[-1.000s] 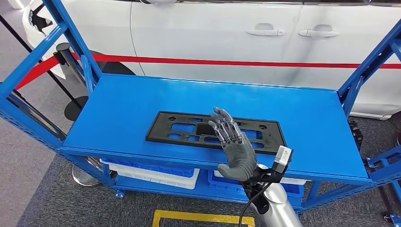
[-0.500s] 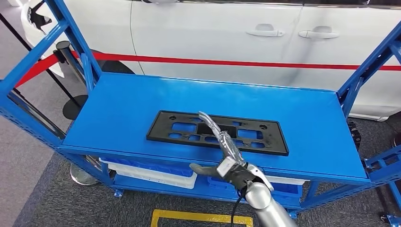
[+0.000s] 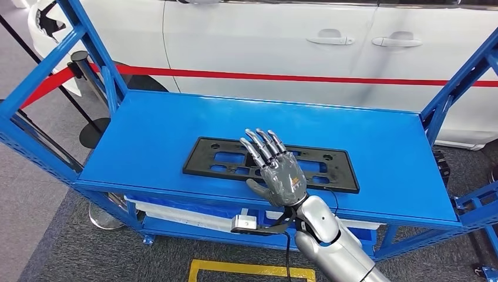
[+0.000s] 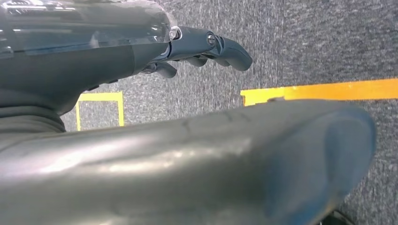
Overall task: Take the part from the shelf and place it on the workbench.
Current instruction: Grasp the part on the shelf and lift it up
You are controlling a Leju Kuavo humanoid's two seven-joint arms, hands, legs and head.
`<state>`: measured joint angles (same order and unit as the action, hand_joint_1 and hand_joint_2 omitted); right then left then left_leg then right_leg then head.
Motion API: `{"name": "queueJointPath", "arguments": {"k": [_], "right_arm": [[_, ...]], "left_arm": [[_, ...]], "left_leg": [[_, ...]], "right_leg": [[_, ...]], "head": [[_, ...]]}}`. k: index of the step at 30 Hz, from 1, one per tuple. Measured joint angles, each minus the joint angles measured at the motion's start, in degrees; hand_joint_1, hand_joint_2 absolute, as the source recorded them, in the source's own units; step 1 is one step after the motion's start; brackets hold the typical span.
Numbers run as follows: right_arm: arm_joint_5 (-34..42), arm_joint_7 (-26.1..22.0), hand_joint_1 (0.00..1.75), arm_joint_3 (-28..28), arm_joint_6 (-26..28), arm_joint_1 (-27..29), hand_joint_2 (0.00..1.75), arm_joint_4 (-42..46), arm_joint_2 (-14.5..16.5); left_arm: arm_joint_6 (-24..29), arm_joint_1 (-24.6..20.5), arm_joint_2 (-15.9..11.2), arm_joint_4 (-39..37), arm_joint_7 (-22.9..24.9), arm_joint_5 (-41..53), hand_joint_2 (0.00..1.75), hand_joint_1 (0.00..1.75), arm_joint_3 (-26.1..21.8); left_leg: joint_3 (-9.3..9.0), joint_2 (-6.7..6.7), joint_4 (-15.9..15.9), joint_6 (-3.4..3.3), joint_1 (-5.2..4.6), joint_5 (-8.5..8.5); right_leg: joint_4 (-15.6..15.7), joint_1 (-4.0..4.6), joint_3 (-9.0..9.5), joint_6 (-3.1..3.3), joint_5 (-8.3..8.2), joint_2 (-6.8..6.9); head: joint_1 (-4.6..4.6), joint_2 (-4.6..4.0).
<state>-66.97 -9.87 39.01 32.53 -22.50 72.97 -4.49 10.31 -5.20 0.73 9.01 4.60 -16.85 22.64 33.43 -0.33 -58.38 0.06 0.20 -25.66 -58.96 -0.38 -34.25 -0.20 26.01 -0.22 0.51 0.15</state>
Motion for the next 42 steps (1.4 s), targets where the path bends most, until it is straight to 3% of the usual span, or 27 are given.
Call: {"name": "queueJointPath", "arguments": {"k": [2,3,6,7,8,9,11,13,16,18,21,22,23,24,27,29,32,34,36,37,38,39,42], "right_arm": [[-1.86,1.01,0.00,0.73,0.45,-0.45,1.75,-0.77,-0.34],[-2.34,1.34,0.00,1.02,0.24,-0.89,1.75,-1.15,-0.42],[-2.67,1.82,0.00,1.77,-1.42,-2.50,1.75,-2.93,-0.78],[-2.57,1.88,0.00,1.91,-2.08,-2.96,1.75,-3.64,-0.94],[-2.40,1.93,0.00,1.99,-2.70,-3.42,1.75,-4.37,-1.11],[-2.17,1.95,0.00,2.05,-3.32,-3.92,1.75,-5.03,-1.24],[-1.55,1.98,0.00,2.13,-4.55,-5.00,1.75,-6.24,-1.47],[-1.04,1.95,0.00,2.17,-5.42,-5.89,1.75,-7.18,-1.69],[-0.76,1.91,0.00,2.36,-5.68,-6.55,1.75,-8.23,-1.90],[-0.63,1.90,0.00,2.48,-5.84,-6.94,1.75,-8.69,-2.05],[-0.19,1.98,0.00,2.67,-7.98,-7.37,1.75,-9.75,-2.38],[0.10,1.98,0.00,2.76,-9.15,-7.49,1.75,-10.24,-2.45],[0.47,1.93,0.00,2.85,-10.35,-7.69,1.75,-10.74,-2.50],[0.88,1.81,0.00,2.93,-11.47,-8.06,1.75,-11.21,-2.54],[2.13,1.24,0.00,3.07,-14.37,-10.10,1.75,-12.63,-2.82],[2.80,0.84,0.00,3.16,-15.67,-11.53,1.75,-13.64,-3.08],[3.62,0.34,0.00,3.22,-16.66,-13.06,1.75,-15.00,-3.50],[3.94,0.23,0.00,3.22,-16.89,-13.74,1.75,-15.61,-3.62],[4.02,0.22,0.00,3.26,-16.96,-14.00,1.75,-16.20,-3.62],[4.02,0.22,0.00,3.31,-16.98,-14.00,1.75,-16.48,-3.62],[4.02,0.20,0.00,3.38,-16.99,-13.99,1.75,-16.74,-3.62],[4.02,0.18,0.00,3.43,-16.97,-13.99,1.75,-16.95,-3.62],[4.04,0.38,0.00,3.48,-16.85,-14.07,1.75,-17.31,-3.62]], "left_arm": [[0.02,0.04,-0.09,0.00,-0.14,-0.01,0.00,0.00,0.01],[0.04,0.04,-0.14,0.00,-0.20,0.00,0.00,0.00,0.01],[0.08,0.04,-0.18,0.00,-0.26,0.04,0.00,0.00,0.07],[0.09,0.04,-0.18,0.00,-0.24,0.05,0.00,0.00,0.10],[0.10,0.06,-0.22,0.00,-0.20,0.06,0.00,0.00,0.15],[0.10,0.06,-0.27,0.00,-0.15,0.08,0.00,0.00,0.20],[0.12,0.02,-0.45,0.00,-0.05,0.14,0.00,0.00,0.29],[0.12,-0.08,-0.54,0.00,-0.02,0.21,0.00,0.00,0.34],[0.12,-0.11,-0.56,0.00,0.04,0.23,0.00,0.00,0.38],[0.12,-0.10,-0.59,0.00,0.08,0.24,0.00,0.00,0.39],[0.08,-0.13,-0.66,0.00,0.19,0.33,0.00,0.00,0.40],[0.05,-0.10,-0.66,0.00,0.27,0.37,0.00,0.00,0.40],[0.02,-0.08,-0.66,0.00,0.36,0.41,0.00,0.00,0.41],[0.00,-0.08,-0.66,0.00,0.43,0.43,0.00,0.00,0.42],[0.10,-0.16,-0.64,0.00,0.51,0.57,0.00,0.00,0.44],[0.16,-0.23,-0.65,0.00,0.68,0.68,0.00,0.00,0.48],[0.16,-0.38,-0.72,0.00,1.09,0.81,0.00,0.00,0.66],[0.16,-0.47,-0.77,0.00,1.33,0.85,0.00,0.00,0.79],[0.16,-0.50,-0.77,0.00,1.44,0.85,0.00,0.00,0.87],[0.16,-0.49,-0.77,0.00,1.46,0.85,0.00,0.00,0.89],[0.16,-0.47,-0.77,0.00,1.48,0.85,0.00,0.00,0.91],[0.16,-0.45,-0.77,0.00,1.49,0.85,0.00,0.00,0.92],[0.15,-0.46,-0.82,0.00,1.49,0.85,0.00,0.00,0.95]], "left_leg": [[0.30,0.01,-0.90,0.59,0.12,-0.78],[1.14,0.02,-2.83,0.88,0.21,-2.03],[6.09,0.04,-13.50,1.52,0.44,-7.15],[7.23,0.04,-15.91,1.64,0.48,-7.72],[7.37,0.05,-16.13,1.69,0.50,-7.10],[6.36,0.06,-13.99,1.66,0.53,-5.43],[2.51,0.09,-5.97,1.36,0.55,-1.60],[0.28,0.05,-1.07,0.81,0.37,-0.17],[0.18,-0.03,-0.33,-0.11,0.31,-0.03],[-0.04,0.06,0.19,-0.90,0.56,0.31],[-0.06,0.13,0.39,-1.47,0.51,0.44],[-0.05,0.11,0.35,-1.49,0.46,0.42],[-0.05,0.09,0.28,-1.49,0.44,0.39],[-0.06,0.06,0.20,-1.46,0.43,0.35],[-0.01,-0.01,-0.14,-1.09,0.30,0.11],[0.16,0.01,-0.21,-0.62,0.13,0.10],[0.28,0.01,-0.33,0.25,0.10,-0.17],[1.74,0.01,-3.87,0.78,0.20,-2.49],[5.19,0.03,-11.59,1.18,0.39,-6.18],[6.75,0.04,-14.90,1.33,0.46,-7.27],[7.53,0.04,-16.45,1.42,0.50,-7.31],[7.16,0.04,-15.58,1.45,0.52,-6.19],[1.97,0.10,-4.46,1.11,0.51,-0.95]], "right_leg": [[0.43,-0.21,0.18,0.70,-0.24,0.05],[0.63,-0.34,0.26,1.03,-0.35,0.09],[0.61,-0.30,0.25,1.47,-0.31,0.20],[0.54,-0.28,0.24,1.50,-0.28,0.22],[0.44,-0.28,0.24,1.50,-0.24,0.22],[0.34,-0.30,0.27,1.46,-0.18,0.17],[0.09,-0.24,0.32,1.17,0.02,0.07],[-0.11,-0.07,0.16,0.67,0.07,0.02],[0.02,0.00,0.10,-0.22,-0.02,0.01],[-1.94,-0.05,-0.70,-0.77,1.46,-0.01],[-12.18,-0.26,-5.56,-1.36,6.42,0.02],[-14.95,-0.32,-6.96,-1.48,7.15,0.03],[-15.72,-0.36,-7.44,-1.52,6.75,0.04],[-14.15,-0.39,-6.77,-1.48,5.30,0.06],[-3.15,-0.27,-1.58,-0.92,0.23,0.14],[-0.13,0.02,-0.36,-0.49,-0.33,0.12],[0.41,-0.16,-0.28,0.38,-0.71,0.13],[0.89,-0.49,-0.01,1.05,-0.96,0.22],[0.89,-0.41,0.01,1.31,-0.96,0.25],[0.84,-0.37,0.00,1.32,-0.95,0.25],[0.77,-0.36,-0.01,1.31,-0.94,0.23],[0.67,-0.36,-0.02,1.28,-0.91,0.20],[0.22,-0.30,-0.09,0.85,-0.66,0.06]], "head": [[0.04,0.00],[0.08,0.00],[0.19,0.00],[0.19,0.00],[0.19,0.00],[0.19,0.00],[0.19,0.00],[0.15,0.00],[0.10,0.00],[0.04,0.00],[-0.03,0.00],[-0.03,0.00],[-0.03,0.00],[-0.03,0.00],[-0.01,0.00],[0.02,0.00],[0.05,0.00],[0.25,0.00],[0.42,-0.01],[0.40,-0.01],[0.40,-0.01],[0.41,0.00],[0.40,0.00]]}}
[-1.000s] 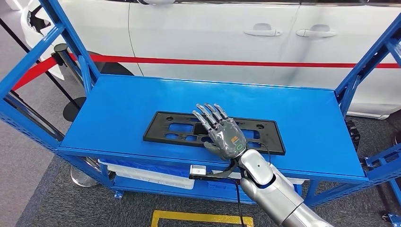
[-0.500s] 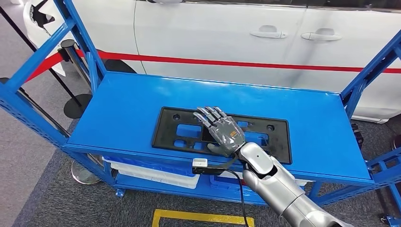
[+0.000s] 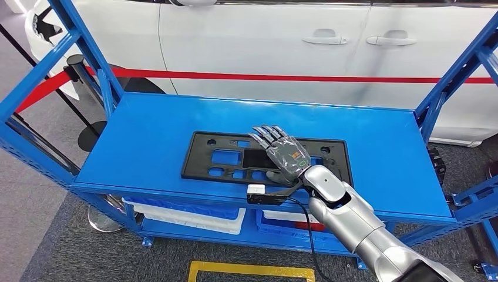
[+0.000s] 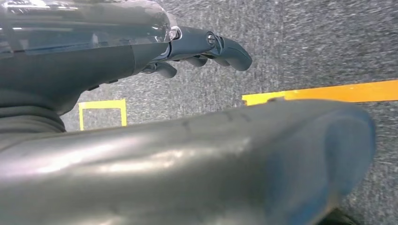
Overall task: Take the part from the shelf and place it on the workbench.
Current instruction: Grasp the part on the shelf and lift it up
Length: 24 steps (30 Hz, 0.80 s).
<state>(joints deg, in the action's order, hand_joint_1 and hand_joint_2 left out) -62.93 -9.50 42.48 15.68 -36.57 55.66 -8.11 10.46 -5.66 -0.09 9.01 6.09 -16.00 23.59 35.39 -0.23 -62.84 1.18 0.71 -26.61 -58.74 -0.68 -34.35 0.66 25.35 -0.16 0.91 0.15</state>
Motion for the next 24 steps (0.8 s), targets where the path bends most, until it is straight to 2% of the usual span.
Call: {"name": "queueJointPath", "arguments": {"k": [1,2,5,6,7,9,10,11,12,13,15,16,18,20,21,22,24], "right_arm": [[0.01,0.13,0.00,-0.01,0.08,-0.03,1.75,-0.09,0.00],[0.01,0.23,0.00,-0.01,0.16,-0.03,1.75,-0.19,0.00],[0.15,0.29,0.00,-0.02,0.77,0.21,1.75,-0.41,-0.17],[0.29,0.30,0.00,-0.05,1.15,0.30,1.75,-0.43,-0.34],[0.45,0.32,0.00,-0.09,1.60,0.42,1.75,-0.43,-0.51],[0.70,0.50,0.00,-0.15,2.51,0.84,1.75,-0.43,-0.74],[0.75,0.63,0.00,-0.17,2.83,1.16,1.75,-0.43,-0.79],[0.77,0.75,0.00,-0.19,2.99,1.49,1.75,-0.43,-0.83],[0.77,0.85,0.00,-0.19,3.07,1.74,1.75,-0.41,-0.86],[0.77,0.94,0.00,-0.21,3.09,1.90,1.75,-0.35,-0.88],[0.77,1.20,0.00,-0.29,3.17,1.98,1.75,-0.03,-0.91],[0.77,1.39,0.00,-0.33,3.24,2.04,1.75,0.25,-0.91],[0.69,1.83,0.00,-0.44,3.35,2.37,1.75,0.92,-0.93],[0.35,2.29,0.00,-0.65,3.51,2.81,1.75,1.67,-1.01],[0.04,2.59,0.00,-0.77,3.83,3.01,1.75,2.05,-1.05],[-0.31,2.89,0.00,-0.87,4.31,3.20,1.75,2.42,-1.10],[-1.47,3.82,0.00,-1.14,5.90,3.66,1.75,3.13,-1.14]], "left_arm": [[-0.01,-0.02,-0.01,0.00,-0.01,0.01,0.00,0.00,0.04],[-0.02,-0.03,-0.02,0.00,-0.02,0.03,0.00,0.00,0.09],[-0.16,0.07,0.01,0.00,-0.04,0.14,0.00,0.00,0.34],[-0.25,0.12,0.02,0.00,-0.03,0.16,0.00,0.00,0.39],[-0.36,0.17,0.01,0.00,0.02,0.16,0.00,0.00,0.40],[-0.65,0.25,-0.02,0.00,0.18,0.16,0.00,0.00,0.41],[-0.78,0.33,-0.04,0.00,0.27,0.15,0.00,0.00,0.41],[-0.89,0.41,-0.04,0.00,0.34,0.15,0.00,0.00,0.42],[-0.96,0.48,-0.03,0.00,0.39,0.14,0.00,0.00,0.42],[-1.01,0.53,-0.01,0.00,0.43,0.11,0.00,0.00,0.43],[-1.10,0.52,0.04,0.00,0.48,0.06,0.00,0.00,0.43],[-1.14,0.48,0.05,0.00,0.48,0.11,0.00,0.00,0.45],[-1.17,0.44,0.05,0.00,0.36,0.37,0.00,0.00,0.56],[-1.17,0.43,0.03,0.00,0.10,0.72,0.00,0.00,0.76],[-1.17,0.43,0.02,0.00,-0.01,0.84,0.00,0.00,0.84],[-1.17,0.42,0.02,0.00,-0.07,0.91,0.00,0.00,0.89],[-1.18,0.45,0.03,0.00,-0.10,0.94,0.00,0.00,0.96]], "left_leg": [[-1.23,-0.01,2.67,-0.26,-0.08,0.75],[-1.76,-0.03,3.92,-0.52,-0.18,0.85],[-1.83,-0.06,4.41,-1.61,-0.21,1.24],[-1.88,-0.02,4.66,-2.03,-0.13,1.45],[-1.91,0.02,4.88,-2.36,-0.03,1.64],[-1.84,0.05,4.96,-2.69,-0.07,1.73],[-1.81,0.03,4.93,-2.74,-0.10,1.72],[-1.79,0.01,4.89,-2.77,-0.12,1.69],[-1.79,-0.02,4.83,-2.76,-0.12,1.65],[-1.81,-0.06,4.74,-2.71,-0.12,1.59],[-1.82,-0.10,4.49,-2.42,-0.24,1.36],[-1.79,-0.10,4.39,-2.19,-0.34,1.26],[-1.75,-0.10,4.39,-1.66,-0.50,1.19],[-1.86,-0.11,4.50,-1.08,-0.47,1.09],[-1.67,-0.10,3.89,-0.78,-0.46,0.52],[-0.98,-0.10,2.19,-0.52,-0.44,-0.65],[1.98,-0.07,-4.44,-0.09,-0.23,-4.24]], "right_leg": [[-0.11,0.09,-0.09,-0.26,0.04,-0.04],[-0.14,0.19,-0.18,-0.52,0.02,-0.07],[-0.11,0.16,-0.28,-1.49,0.02,-0.10],[-1.04,0.08,-0.70,-1.80,0.76,-0.09],[-3.09,-0.01,-1.64,-2.06,2.10,-0.08],[-10.23,-0.11,-4.97,-2.43,5.81,-0.04],[-13.64,-0.14,-6.59,-2.56,7.06,-0.04],[-15.68,-0.15,-7.58,-2.63,7.41,-0.03],[-15.45,-0.15,-7.52,-2.62,6.60,-0.02],[-13.08,-0.15,-6.39,-2.51,4.90,-0.02],[-5.26,-0.01,-2.59,-2.07,1.28,0.00],[-2.26,0.12,-1.16,-1.79,0.32,0.01],[-0.10,0.43,-0.25,-1.30,0.18,-0.02],[0.23,0.24,-0.13,-0.72,0.00,0.02],[0.49,0.07,0.03,-0.35,-0.11,0.07],[0.75,-0.11,0.19,-0.02,-0.22,0.12],[0.90,-0.12,0.32,0.39,-0.24,0.17]], "head": [[-0.03,0.00],[-0.05,0.00],[-0.08,0.00],[-0.09,0.00],[-0.09,0.00],[-0.10,-0.01],[-0.10,-0.01],[-0.10,-0.01],[-0.10,-0.01],[-0.10,-0.01],[-0.11,0.00],[-0.08,0.00],[-0.03,0.00],[-0.02,0.00],[0.04,0.00],[0.14,0.00],[0.31,0.00]]}}
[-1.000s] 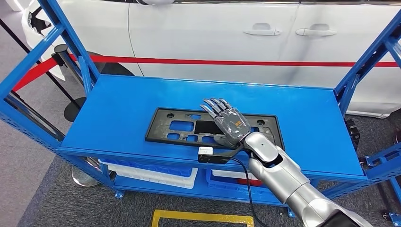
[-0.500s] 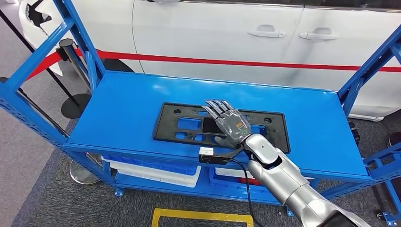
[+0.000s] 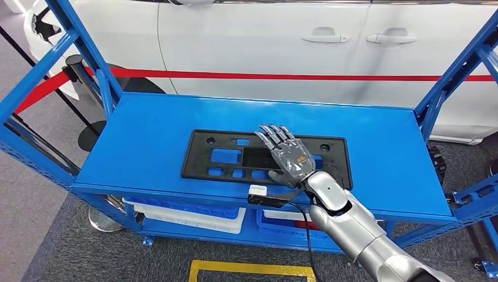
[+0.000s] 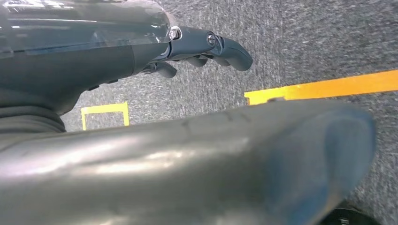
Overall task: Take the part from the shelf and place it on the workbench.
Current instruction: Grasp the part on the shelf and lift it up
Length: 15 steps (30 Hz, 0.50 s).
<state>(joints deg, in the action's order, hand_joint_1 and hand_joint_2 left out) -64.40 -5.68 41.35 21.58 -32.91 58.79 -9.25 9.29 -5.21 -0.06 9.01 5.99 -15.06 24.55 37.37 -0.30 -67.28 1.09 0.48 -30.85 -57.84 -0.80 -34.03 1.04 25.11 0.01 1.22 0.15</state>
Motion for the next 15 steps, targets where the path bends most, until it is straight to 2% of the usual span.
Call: {"name": "queueJointPath", "arguments": {"k": [1,2,3,4,6,7,8,11,12,13,15], "right_arm": [[-0.80,0.64,0.00,-0.23,1.01,0.20,1.75,0.35,0.00],[-1.70,1.38,0.00,-0.56,2.11,0.33,1.75,0.74,0.00],[-2.47,2.04,0.00,-1.00,3.13,0.36,1.75,1.23,0.00],[-3.04,2.58,0.00,-1.54,3.93,0.23,1.75,1.77,0.00],[-3.54,3.00,0.00,-2.86,4.68,-0.57,1.75,2.93,0.00],[-3.61,3.05,0.00,-3.52,4.76,-1.23,1.75,3.38,0.00],[-3.64,3.03,0.00,-4.12,4.76,-1.92,1.75,3.73,0.00],[-3.69,2.87,0.00,-5.33,4.86,-3.30,1.75,4.40,-0.01],[-3.78,2.79,0.00,-5.63,5.07,-3.55,1.75,4.61,-0.01],[-3.86,2.72,0.00,-5.98,5.29,-3.94,1.75,4.77,0.00],[-4.01,2.64,0.00,-6.59,5.33,-5.27,1.75,4.96,0.08]], "left_arm": [[-0.01,0.03,0.01,0.00,0.00,0.00,0.00,0.00,0.06],[-0.01,0.06,0.01,0.00,0.00,0.00,0.00,0.00,0.14],[-0.01,0.12,0.02,0.00,0.00,0.00,0.00,0.00,0.21],[-0.02,0.17,0.02,0.00,0.00,-0.01,0.00,0.00,0.27],[-0.02,0.24,0.02,0.00,-0.02,-0.02,0.00,0.00,0.33],[-0.02,0.24,0.02,0.00,-0.04,-0.04,0.00,0.00,0.33],[-0.02,0.23,0.02,0.00,-0.07,-0.07,0.00,0.00,0.34],[-0.02,0.26,0.10,0.00,-0.10,-0.14,0.00,0.00,0.38],[-0.02,0.30,0.16,0.00,-0.10,-0.16,0.00,0.00,0.38],[-0.01,0.32,0.20,0.00,-0.08,-0.18,0.00,0.00,0.39],[0.06,0.32,0.25,0.00,0.02,-0.21,0.00,0.00,0.39]], "left_leg": [[1.78,0.00,-3.81,0.18,0.11,-1.52],[3.00,0.01,-6.33,0.33,0.18,-2.12],[3.30,0.02,-6.86,0.42,0.24,-1.63],[2.50,0.03,-5.05,0.43,0.28,-0.06],[-1.01,0.08,2.49,0.23,0.26,3.73],[-2.45,0.07,5.65,-0.02,0.19,4.82],[-3.23,0.05,7.50,-0.27,0.10,5.22],[-3.42,-0.07,8.40,-1.23,0.10,5.33],[-3.49,-0.07,8.62,-1.63,0.20,5.49],[-3.54,-0.04,8.85,-2.00,0.31,5.66],[-3.53,0.04,9.06,-2.41,0.36,5.83]], "right_leg": [[-0.05,0.05,-0.01,0.08,0.03,0.00],[-0.12,0.08,-0.01,0.12,0.09,0.00],[-0.24,0.08,-0.01,0.13,0.16,-0.03],[-0.41,0.06,0.01,0.08,0.26,-0.09],[-0.85,0.10,-0.02,-0.24,0.57,-0.23],[-1.08,0.19,-0.13,-0.50,0.70,-0.30],[-1.22,0.29,-0.26,-0.77,0.75,-0.33],[-1.18,0.34,-0.35,-1.67,0.72,-0.31],[-1.64,0.27,-0.52,-1.97,1.17,-0.29],[-3.11,0.19,-1.18,-2.24,2.22,-0.29],[-9.45,0.03,-4.13,-2.65,5.70,-0.27]], "head": [[0.01,0.00],[0.00,0.00],[0.01,0.00],[0.01,0.00],[0.01,0.00],[0.00,0.00],[-0.02,0.00],[-0.06,0.00],[-0.08,0.00],[-0.11,0.00],[-0.19,0.00]]}}
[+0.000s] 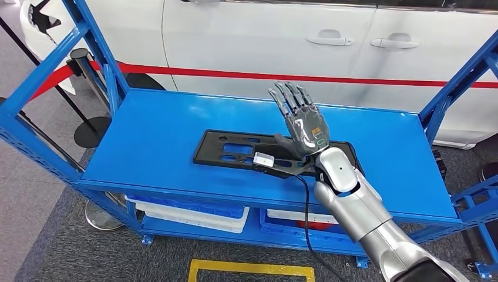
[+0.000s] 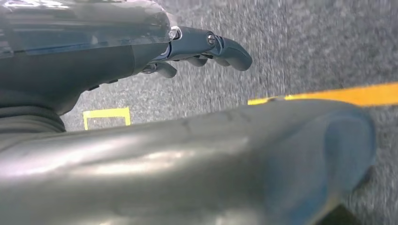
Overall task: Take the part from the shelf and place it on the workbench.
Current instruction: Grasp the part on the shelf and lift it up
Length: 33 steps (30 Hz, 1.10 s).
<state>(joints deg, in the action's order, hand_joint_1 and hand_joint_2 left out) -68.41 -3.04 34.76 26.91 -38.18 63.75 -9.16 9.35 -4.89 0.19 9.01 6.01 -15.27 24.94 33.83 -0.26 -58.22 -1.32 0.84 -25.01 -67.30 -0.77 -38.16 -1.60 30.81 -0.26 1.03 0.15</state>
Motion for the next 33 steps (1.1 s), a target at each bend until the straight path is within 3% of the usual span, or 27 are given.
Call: {"name": "queueJointPath", "arguments": {"k": [2,3,4,7,9,12,13,15,17,18,19,20,21,23,26,28,30,32,33], "right_arm": [[-0.04,-0.06,0.00,-0.51,-0.85,-1.78,1.75,-0.01,0.19],[-0.04,-0.10,0.00,-0.74,-1.36,-2.67,1.75,-0.07,0.35],[-0.06,-0.13,0.00,-0.96,-1.79,-3.58,1.75,-0.14,0.55],[-0.30,-0.24,0.00,-1.29,-2.46,-6.09,1.75,-0.33,1.33],[-0.59,-0.30,0.00,-1.31,-2.80,-7.06,1.75,-0.53,2.03],[-0.91,-0.33,0.00,-1.30,-3.02,-7.59,1.75,-0.82,2.92],[-0.96,-0.34,0.00,-1.30,-3.05,-7.80,1.75,-0.88,3.17],[-0.98,-0.35,0.00,-1.29,-3.09,-8.15,1.75,-1.05,3.69],[-1.00,-0.36,0.00,-1.23,-3.14,-8.22,1.75,-1.36,4.04],[-1.02,-0.38,0.00,-1.19,-3.21,-8.20,1.75,-1.52,4.16],[-1.03,-0.39,0.00,-1.15,-3.30,-8.19,1.75,-1.63,4.27],[-1.06,-0.42,0.00,-1.13,-3.38,-8.20,1.75,-1.70,4.39],[-1.08,-0.43,0.00,-1.12,-3.44,-8.22,1.75,-1.72,4.54],[-1.15,-0.44,0.00,-1.12,-3.44,-8.25,1.75,-1.78,4.77],[-1.31,-0.59,0.00,-1.01,-3.44,-8.22,1.75,-2.13,5.08],[-1.48,-0.68,0.00,-0.93,-3.41,-8.25,1.75,-2.39,5.24],[-1.63,-0.70,0.00,-0.90,-3.40,-8.23,1.75,-2.64,5.27],[-1.72,-0.72,0.00,-0.78,-3.43,-7.97,1.75,-2.98,5.28],[-1.76,-0.72,0.00,-0.69,-3.44,-7.79,1.75,-3.15,5.28]], "left_arm": [[0.16,-0.01,0.05,0.00,0.10,-0.09,0.00,0.00,0.00],[0.23,0.00,0.12,0.00,0.13,-0.15,0.00,0.00,0.00],[0.31,0.02,0.19,0.00,0.15,-0.23,0.00,0.00,0.00],[0.46,0.01,0.50,0.00,0.17,-0.63,0.00,0.00,-0.01],[0.31,0.03,0.59,0.00,0.31,-1.10,0.00,0.00,-0.02],[0.05,0.20,0.67,0.00,0.57,-1.54,0.00,0.00,-0.02],[0.07,0.25,0.68,0.00,0.59,-1.58,0.00,0.00,-0.02],[0.08,0.34,0.69,0.00,0.61,-1.64,0.00,0.00,-0.02],[0.07,0.41,0.72,0.00,0.63,-1.74,0.00,0.00,-0.02],[0.07,0.44,0.72,0.00,0.63,-1.83,0.00,0.00,-0.02],[0.09,0.45,0.73,0.00,0.61,-1.91,0.00,0.00,-0.02],[0.14,0.47,0.73,0.00,0.55,-1.97,0.00,0.00,-0.02],[0.26,0.49,0.72,0.00,0.43,-1.99,0.00,0.00,-0.02],[0.67,0.50,0.72,0.00,0.16,-1.99,0.00,0.00,-0.03],[1.17,0.50,0.76,0.00,-0.02,-1.95,0.00,0.00,-0.04],[1.21,0.54,0.87,0.00,-0.02,-1.93,0.00,0.00,-0.04],[1.22,0.55,0.96,0.00,-0.02,-1.84,0.00,0.00,-0.04],[1.19,0.54,0.96,0.00,-0.02,-1.69,0.00,0.00,-0.04],[1.17,0.55,0.96,0.00,-0.02,-1.63,0.00,0.00,-0.04]], "left_leg": [[0.05,0.02,-0.04,-0.08,-0.06,0.00],[0.03,-0.01,-0.07,-0.09,-0.07,-0.02],[-0.03,-0.05,-0.11,-0.06,-0.07,-0.06],[-0.15,-0.17,-0.35,0.39,-0.20,-0.32],[-0.03,-0.18,-0.38,0.91,-0.39,-0.37],[0.11,-0.18,-0.49,1.82,-0.36,-0.65],[0.57,-0.16,-1.62,2.12,-0.31,-1.52],[3.02,-0.09,-7.33,2.60,-0.18,-4.94],[6.22,-0.08,-14.66,2.90,-0.12,-8.18],[6.91,-0.08,-16.36,2.95,-0.12,-8.47],[6.59,-0.08,-15.93,2.91,-0.12,-7.67],[5.15,-0.07,-13.22,2.77,-0.12,-5.95],[3.05,-0.07,-9.12,2.53,-0.14,-3.95],[-0.39,-0.07,-2.15,1.98,-0.34,-1.62],[-1.04,-0.15,-0.08,1.19,-0.58,-1.13],[-1.11,-0.11,0.44,0.51,-0.34,-0.55],[-1.06,0.00,0.81,-0.01,-0.15,-0.09],[-0.80,0.01,0.75,-0.17,-0.19,0.02],[-0.73,-0.01,0.66,-0.18,-0.21,0.03]], "right_leg": [[-6.90,-0.08,-3.34,-0.28,2.45,0.02],[-7.91,-0.10,-3.93,-0.32,2.15,0.04],[-6.75,-0.12,-3.45,-0.29,0.80,0.07],[4.49,-0.03,1.74,0.22,-4.64,0.11],[8.03,0.22,3.24,0.71,-5.37,0.04],[8.55,0.21,3.30,1.69,-5.59,0.07],[8.75,0.08,3.37,2.09,-5.75,0.15],[8.92,0.01,3.43,2.64,-5.99,0.28],[8.76,0.11,3.27,2.79,-6.06,0.34],[8.67,0.15,3.19,2.79,-6.06,0.36],[8.59,0.17,3.12,2.79,-6.05,0.36],[8.54,0.19,3.09,2.78,-6.03,0.32],[8.52,0.20,3.09,2.77,-6.01,0.29],[8.40,0.41,2.94,2.44,-6.04,0.24],[8.52,0.48,2.72,1.47,-6.43,0.26],[7.72,0.41,2.37,0.91,-5.70,0.24],[2.74,0.25,0.16,0.51,-2.53,0.21],[-4.86,0.10,-3.25,0.18,0.90,0.22],[-7.03,0.02,-4.20,0.07,1.35,0.23]], "head": [[-0.02,0.00],[-0.02,0.00],[-0.02,0.00],[-0.01,0.00],[0.04,0.00],[0.06,0.00],[0.09,0.00],[0.14,0.00],[0.14,0.00],[0.14,0.00],[0.14,0.00],[0.13,0.00],[0.13,0.00],[0.10,0.00],[0.04,0.00],[0.02,0.00],[0.00,0.00],[-0.01,0.00],[-0.02,0.00]]}}
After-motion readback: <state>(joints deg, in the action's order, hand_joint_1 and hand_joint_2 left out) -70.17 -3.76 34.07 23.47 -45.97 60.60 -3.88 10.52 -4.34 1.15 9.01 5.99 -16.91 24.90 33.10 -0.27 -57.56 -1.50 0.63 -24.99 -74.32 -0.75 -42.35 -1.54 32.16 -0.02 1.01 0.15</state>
